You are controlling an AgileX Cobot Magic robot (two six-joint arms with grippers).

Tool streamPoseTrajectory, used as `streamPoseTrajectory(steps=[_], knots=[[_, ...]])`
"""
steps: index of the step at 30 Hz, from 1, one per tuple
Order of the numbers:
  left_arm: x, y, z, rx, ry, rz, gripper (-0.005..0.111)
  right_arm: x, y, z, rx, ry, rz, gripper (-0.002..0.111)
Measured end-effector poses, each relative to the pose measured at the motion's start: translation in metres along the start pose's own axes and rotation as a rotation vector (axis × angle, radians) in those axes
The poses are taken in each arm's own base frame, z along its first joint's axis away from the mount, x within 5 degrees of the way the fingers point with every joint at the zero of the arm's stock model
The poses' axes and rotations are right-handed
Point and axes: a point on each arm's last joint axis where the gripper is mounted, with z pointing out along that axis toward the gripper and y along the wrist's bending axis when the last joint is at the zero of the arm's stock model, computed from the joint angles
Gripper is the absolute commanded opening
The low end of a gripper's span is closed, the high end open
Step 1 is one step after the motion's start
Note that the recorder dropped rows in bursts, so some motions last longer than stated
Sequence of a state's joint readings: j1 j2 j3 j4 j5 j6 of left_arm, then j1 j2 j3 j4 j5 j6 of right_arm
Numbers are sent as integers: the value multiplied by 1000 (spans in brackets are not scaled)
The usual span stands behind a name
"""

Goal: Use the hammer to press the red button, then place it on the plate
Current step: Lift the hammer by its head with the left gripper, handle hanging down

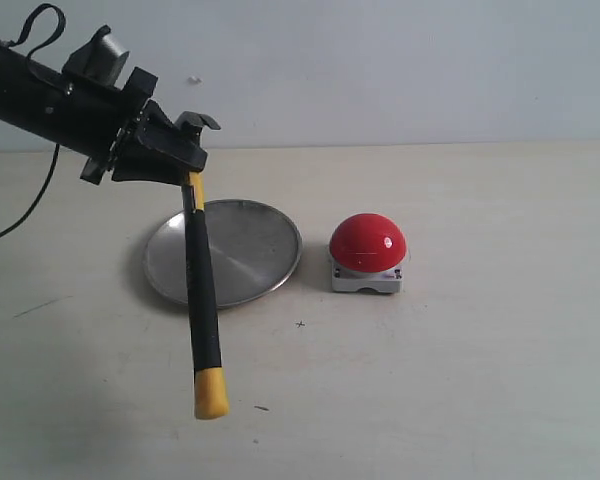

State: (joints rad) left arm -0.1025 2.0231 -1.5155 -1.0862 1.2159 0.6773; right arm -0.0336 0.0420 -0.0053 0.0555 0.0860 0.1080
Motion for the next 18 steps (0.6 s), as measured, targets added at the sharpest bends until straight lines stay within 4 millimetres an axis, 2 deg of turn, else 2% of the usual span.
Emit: streamPoseTrajectory(steps=[12, 18], knots=[[0, -4, 6, 138, -112, 47, 0, 0, 0, 0, 0, 0, 0, 0], [2, -6, 12, 153, -117, 65, 0, 0, 0, 0, 0, 0, 0, 0]])
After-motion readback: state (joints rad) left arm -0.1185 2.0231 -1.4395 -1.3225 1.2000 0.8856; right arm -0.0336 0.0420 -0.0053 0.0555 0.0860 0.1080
